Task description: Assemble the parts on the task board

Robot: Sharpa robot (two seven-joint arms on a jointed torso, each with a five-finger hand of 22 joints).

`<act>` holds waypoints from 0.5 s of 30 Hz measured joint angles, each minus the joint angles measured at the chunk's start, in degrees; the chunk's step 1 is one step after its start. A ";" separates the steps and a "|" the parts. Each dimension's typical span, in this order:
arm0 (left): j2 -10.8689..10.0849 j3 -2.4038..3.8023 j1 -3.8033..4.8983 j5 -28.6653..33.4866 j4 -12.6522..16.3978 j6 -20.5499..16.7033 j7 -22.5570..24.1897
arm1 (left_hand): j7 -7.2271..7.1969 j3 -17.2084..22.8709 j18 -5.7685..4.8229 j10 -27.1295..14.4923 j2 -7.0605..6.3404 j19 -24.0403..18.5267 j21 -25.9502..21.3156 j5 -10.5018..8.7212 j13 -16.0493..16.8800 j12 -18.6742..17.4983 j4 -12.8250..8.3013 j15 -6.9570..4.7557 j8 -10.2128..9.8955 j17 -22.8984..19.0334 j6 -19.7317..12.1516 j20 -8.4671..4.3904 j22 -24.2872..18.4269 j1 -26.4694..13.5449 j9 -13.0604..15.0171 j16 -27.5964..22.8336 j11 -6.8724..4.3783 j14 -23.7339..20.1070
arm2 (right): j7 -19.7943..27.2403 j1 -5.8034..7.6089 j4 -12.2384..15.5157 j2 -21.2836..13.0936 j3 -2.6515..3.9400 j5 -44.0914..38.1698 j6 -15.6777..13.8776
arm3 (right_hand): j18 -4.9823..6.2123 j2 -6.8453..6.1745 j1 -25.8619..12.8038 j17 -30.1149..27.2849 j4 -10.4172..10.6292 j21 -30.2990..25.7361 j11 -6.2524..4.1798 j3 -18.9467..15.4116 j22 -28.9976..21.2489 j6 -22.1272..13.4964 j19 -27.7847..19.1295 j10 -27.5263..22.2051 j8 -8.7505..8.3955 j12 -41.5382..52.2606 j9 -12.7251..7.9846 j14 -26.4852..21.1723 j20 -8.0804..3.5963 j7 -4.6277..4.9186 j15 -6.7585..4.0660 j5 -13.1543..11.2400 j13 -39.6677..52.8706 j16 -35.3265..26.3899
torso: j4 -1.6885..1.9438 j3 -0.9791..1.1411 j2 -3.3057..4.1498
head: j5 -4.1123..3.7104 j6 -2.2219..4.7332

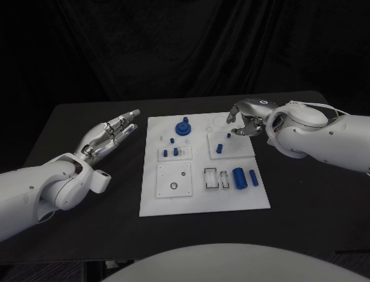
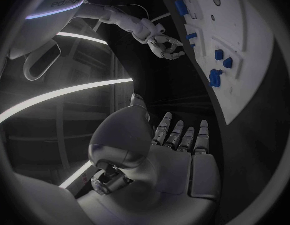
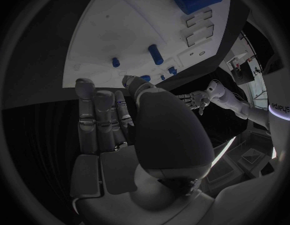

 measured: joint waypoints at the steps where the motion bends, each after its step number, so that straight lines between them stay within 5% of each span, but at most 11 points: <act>1: -0.16 0.00 -0.05 0.55 0.27 0.49 0.11 | 0.16 -0.34 0.00 0.00 -0.06 0.00 0.00 0.00 -0.08 -0.23 0.00 0.00 0.00 -0.01 -0.27 0.00 -0.13 0.06 -0.11 0.00 0.00 0.00 | 0.11 -0.16 -0.11 0.14 0.00 -0.22 0.09 | 0.00 0.00 0.00 -0.11 0.15 0.25 0.00 -0.15 0.11 0.00 0.00 0.00 0.00 0.00 0.00 0.00 0.00 0.00 0.00 -0.44 -0.34 0.26 | 0.13 -0.15 0.07 | -0.11 0.00; 10: -1.35 0.01 -0.23 3.28 2.62 3.23 0.72 | -0.30 -0.47 0.05 -0.42 0.79 -0.33 0.00 0.00 -0.28 -0.27 -0.01 0.00 0.00 -0.03 -1.17 0.33 -1.60 0.91 -0.65 0.00 0.23 0.00 | 0.94 -1.26 -1.57 1.38 0.00 -1.65 0.85 | 0.00 0.22 -0.22 -0.42 0.30 1.85 -0.09 -0.61 0.86 0.00 0.61 1.67 0.00 0.00 0.00 0.00 0.18 0.00 0.00 -1.04 -2.00 0.88 | 1.14 -1.77 0.74 | -0.85 0.00; 15: -1.78 0.00 -0.24 3.92 3.44 4.16 0.86 | -0.47 -0.47 0.98 -0.92 1.53 -0.37 0.00 1.46 -0.37 -0.26 -0.01 0.74 -0.23 -0.03 -2.11 1.07 -2.15 3.33 -1.32 0.00 0.72 -0.09 | 1.24 -1.87 -2.65 2.19 0.00 -2.04 1.05 | 0.00 0.22 -0.22 -1.11 0.30 1.96 -0.39 -0.61 1.19 0.63 1.02 3.38 0.26 -0.44 0.15 0.22 0.19 0.00 -0.22 0.79 -3.70 1.29 | 1.40 -2.42 1.03 | -1.22 0.00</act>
